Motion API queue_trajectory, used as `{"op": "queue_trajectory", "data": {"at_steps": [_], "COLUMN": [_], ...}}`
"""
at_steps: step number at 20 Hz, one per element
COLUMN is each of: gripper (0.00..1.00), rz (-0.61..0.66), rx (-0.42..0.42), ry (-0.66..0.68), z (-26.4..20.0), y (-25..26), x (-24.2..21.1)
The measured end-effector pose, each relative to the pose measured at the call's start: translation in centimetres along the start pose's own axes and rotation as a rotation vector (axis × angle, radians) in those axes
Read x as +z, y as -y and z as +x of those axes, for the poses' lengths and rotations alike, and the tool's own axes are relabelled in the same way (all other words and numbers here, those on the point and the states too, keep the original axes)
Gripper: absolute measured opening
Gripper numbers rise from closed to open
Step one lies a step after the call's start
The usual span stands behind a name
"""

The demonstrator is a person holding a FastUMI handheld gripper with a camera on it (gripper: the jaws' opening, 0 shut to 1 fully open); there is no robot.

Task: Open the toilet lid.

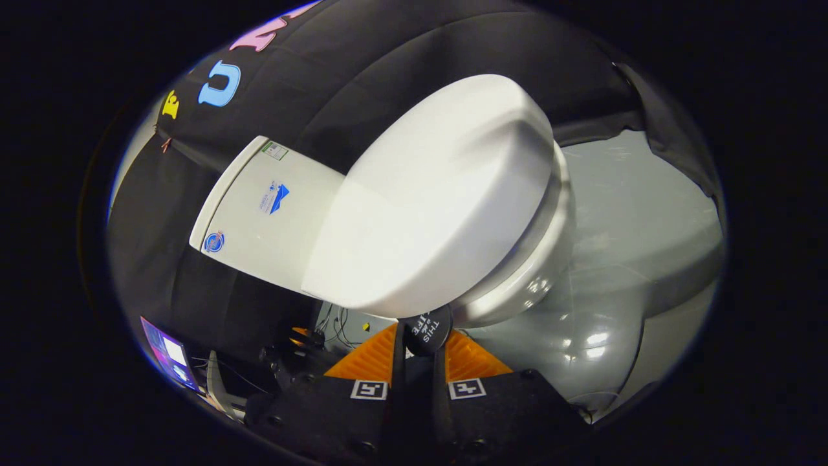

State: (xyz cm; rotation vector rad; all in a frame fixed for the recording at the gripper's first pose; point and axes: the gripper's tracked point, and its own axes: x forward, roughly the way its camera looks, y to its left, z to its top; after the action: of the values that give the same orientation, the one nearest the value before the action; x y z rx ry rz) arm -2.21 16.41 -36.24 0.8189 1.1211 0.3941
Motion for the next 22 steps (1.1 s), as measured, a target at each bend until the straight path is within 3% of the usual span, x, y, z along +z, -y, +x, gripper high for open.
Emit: {"op": "queue_trajectory", "data": {"at_steps": [3, 11, 16, 17, 20, 22], "gripper": [0.2, 0.2, 0.19, 0.05, 0.05, 0.06], "rz": [0.005, 0.159, 0.168, 0.18, 0.072, -0.081], "rx": [-0.01, 0.09, 0.048, 0.05, -0.004, -0.059], "ry": [0.043, 0.048, 0.091, 0.086, 0.092, 0.125], "z": [-0.1, 0.0, -1.2, -0.2, -0.4, -1.4], "y": [0.0, -0.3, 0.1, -0.1, -0.3, -1.2], "x": [0.3, 0.1, 1.4, 0.9, 0.7, 1.7]}}
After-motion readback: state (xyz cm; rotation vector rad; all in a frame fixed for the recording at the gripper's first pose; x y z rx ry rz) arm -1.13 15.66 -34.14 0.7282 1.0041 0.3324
